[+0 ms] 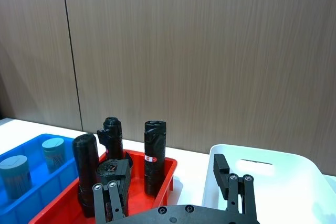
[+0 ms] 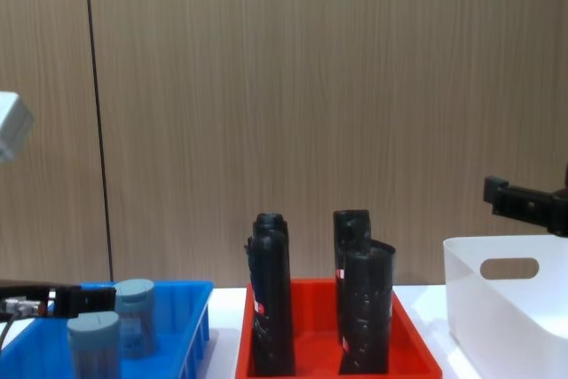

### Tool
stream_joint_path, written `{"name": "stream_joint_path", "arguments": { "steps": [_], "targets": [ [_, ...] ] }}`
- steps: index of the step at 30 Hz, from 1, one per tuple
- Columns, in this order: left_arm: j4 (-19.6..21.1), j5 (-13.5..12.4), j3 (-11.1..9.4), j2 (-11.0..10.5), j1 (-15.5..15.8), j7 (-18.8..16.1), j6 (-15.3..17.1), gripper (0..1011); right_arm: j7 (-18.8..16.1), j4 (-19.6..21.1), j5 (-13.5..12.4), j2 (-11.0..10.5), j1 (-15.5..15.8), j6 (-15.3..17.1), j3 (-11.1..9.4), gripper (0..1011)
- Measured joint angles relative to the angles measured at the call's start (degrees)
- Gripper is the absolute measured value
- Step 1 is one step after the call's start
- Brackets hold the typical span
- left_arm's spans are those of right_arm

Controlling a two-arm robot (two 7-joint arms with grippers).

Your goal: Pick the cotton swabs from the blue box and place them into the white box.

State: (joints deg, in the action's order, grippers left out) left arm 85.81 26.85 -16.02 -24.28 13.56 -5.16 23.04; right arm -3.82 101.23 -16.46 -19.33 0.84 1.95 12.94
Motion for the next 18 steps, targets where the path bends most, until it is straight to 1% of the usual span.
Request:
{"name": "stream_joint_path", "arguments": {
  "steps": [18],
  "targets": [
    [-11.44,-1.08,0.39,2.54,6.29,6.07,-0.85,1004,0.0,0.0,0.0,0.0,0.0,0.0,0.0,1002]
  ]
}}
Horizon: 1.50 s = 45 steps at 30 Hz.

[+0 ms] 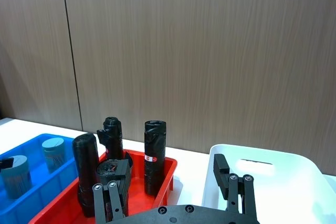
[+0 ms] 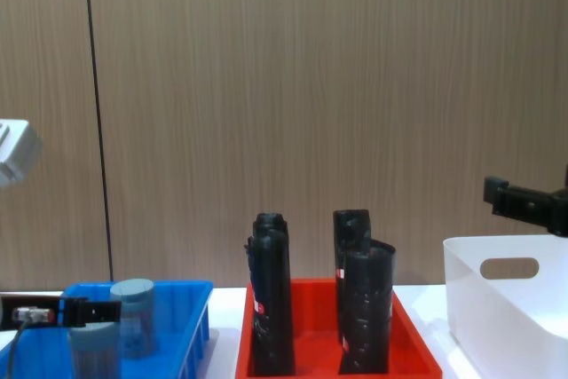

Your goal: Pick the cotton swabs from the blue box and place them into the white box.

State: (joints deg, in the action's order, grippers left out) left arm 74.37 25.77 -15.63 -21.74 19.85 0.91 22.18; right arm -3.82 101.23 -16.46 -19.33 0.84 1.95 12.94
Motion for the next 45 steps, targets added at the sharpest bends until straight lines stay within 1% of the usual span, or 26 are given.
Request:
{"name": "stream_joint_path", "arguments": {
  "steps": [10,16,25,37,41,42,44,45],
  "targets": [
    [-4.7,-0.6,-0.07,1.13,2.51,2.51,-0.66,1005,0.0,0.0,0.0,0.0,0.0,0.0,0.0,1002],
    [-6.64,-0.98,-0.18,1.6,3.51,3.58,-0.76,1004,0.0,0.0,0.0,0.0,0.0,0.0,0.0,1001],
    [-8.58,-1.46,-0.35,2.1,4.47,4.91,-0.79,1004,0.0,0.0,0.0,0.0,0.0,0.0,0.0,1002],
    [-9.92,-2.49,-0.5,2.46,5.25,6.1,-0.66,1005,0.0,0.0,0.0,0.0,0.0,0.0,0.0,1002],
    [-10.18,-3.06,-0.57,2.57,5.51,6.24,-0.52,946,0.0,0.0,0.0,0.0,0.0,0.0,0.0,1002],
    [-10.23,-3.29,-0.6,2.61,5.56,6.24,-0.46,905,0.0,0.0,0.0,0.0,0.0,0.0,0.0,1002],
    [-10.27,-3.51,-0.64,2.66,5.63,6.2,-0.39,874,0.0,0.0,0.0,0.0,0.0,0.0,0.0,1002],
    [-10.3,-3.68,-0.66,2.72,5.68,6.06,-0.35,821,0.0,0.0,0.0,0.0,0.0,0.0,0.0,1002]
  ]
}}
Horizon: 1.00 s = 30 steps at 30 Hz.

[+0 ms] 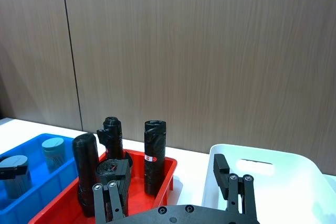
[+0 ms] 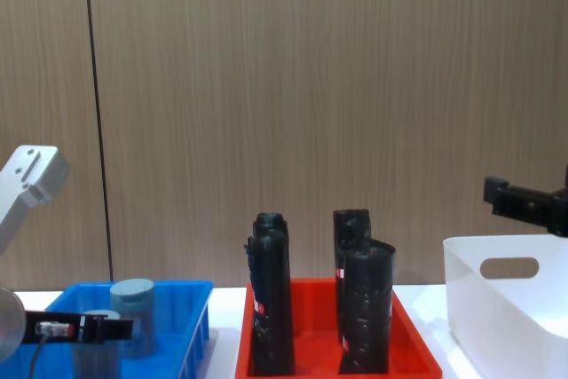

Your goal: Pick the cotton swabs from the blue box and place them into the white box.

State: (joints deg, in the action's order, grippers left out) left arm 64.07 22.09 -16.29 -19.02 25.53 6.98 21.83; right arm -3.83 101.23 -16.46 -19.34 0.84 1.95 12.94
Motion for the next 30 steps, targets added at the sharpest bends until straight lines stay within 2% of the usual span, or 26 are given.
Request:
{"name": "stream_joint_path", "arguments": {
  "steps": [3,4,7,18,25,30],
  "targets": [
    [-0.01,-0.23,-0.03,0.07,0.01,-0.47,0.02,767,0.0,0.0,0.0,0.0,0.0,0.0,0.0,1002],
    [0.0,-0.28,-0.02,0.08,0.01,-0.63,0.02,711,0.0,0.0,0.0,0.0,0.0,0.0,0.0,1002],
    [0.07,-0.43,-0.03,0.1,-0.04,-1.07,0.01,670,0.0,0.0,0.0,0.0,0.0,0.0,0.0,1002],
    [1.94,-1.19,0.02,-0.15,-1.14,-2.35,-0.99,670,0.0,0.0,0.0,0.0,0.0,0.0,0.0,1002],
    [5.63,-2.3,0.03,-0.88,-2.73,-2.33,-2.62,670,0.0,0.0,0.0,0.0,0.0,0.0,0.0,1002],
    [9.4,-3.33,0.02,-1.72,-4.12,-0.94,-3.87,670,0.0,0.0,0.0,0.0,0.0,0.0,0.0,1002]
  ]
}}
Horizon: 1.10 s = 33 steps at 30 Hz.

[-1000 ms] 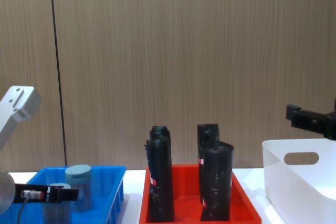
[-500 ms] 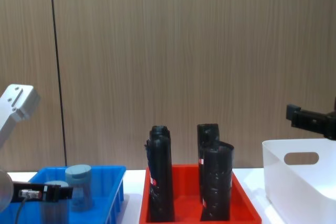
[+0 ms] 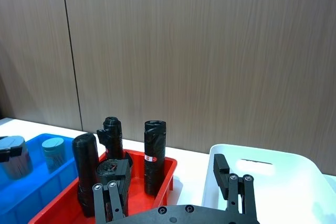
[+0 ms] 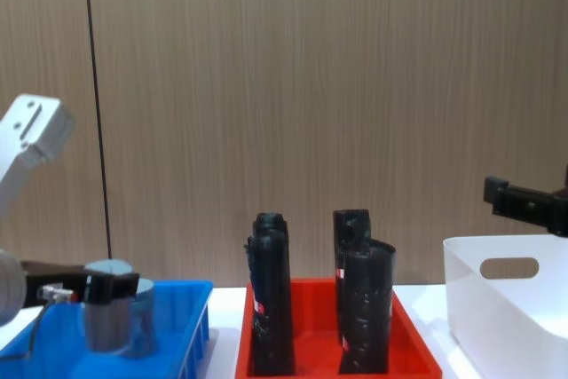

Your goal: Pick the cotton swabs from the blue box and place them into the white box.

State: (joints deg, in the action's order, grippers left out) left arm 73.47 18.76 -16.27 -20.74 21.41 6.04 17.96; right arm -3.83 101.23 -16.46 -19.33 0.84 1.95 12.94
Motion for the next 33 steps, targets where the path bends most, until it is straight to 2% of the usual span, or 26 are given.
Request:
{"name": "stream_joint_path", "arguments": {
  "steps": [8,14,17,23,25,33],
  "targets": [
    [6.11,-1.34,0.02,-1.55,-1.96,3.27,-0.66,670,0.0,0.0,0.0,0.0,0.0,0.0,0.0,1001],
    [11.76,-1.93,0.21,-3.09,-3.23,7.35,-0.01,670,0.0,0.0,0.0,0.0,0.0,0.0,0.0,1002],
    [13.12,-1.92,0.29,-3.49,-3.51,8.78,0.28,670,0.0,0.0,0.0,0.0,0.0,0.0,0.0,1002],
    [16.58,-0.46,0.63,-4.69,-4.16,13.9,0.81,670,0.0,0.0,0.0,0.0,0.0,0.0,0.0,1002],
    [16.78,-0.15,0.65,-4.78,-4.18,14.47,0.83,670,0.0,0.0,0.0,0.0,0.0,0.0,0.0,1002],
    [17.5,2.82,0.83,-5.47,-3.91,21.83,1.11,670,0.0,0.0,0.0,0.0,0.0,0.0,0.0,1002]
  ]
}}
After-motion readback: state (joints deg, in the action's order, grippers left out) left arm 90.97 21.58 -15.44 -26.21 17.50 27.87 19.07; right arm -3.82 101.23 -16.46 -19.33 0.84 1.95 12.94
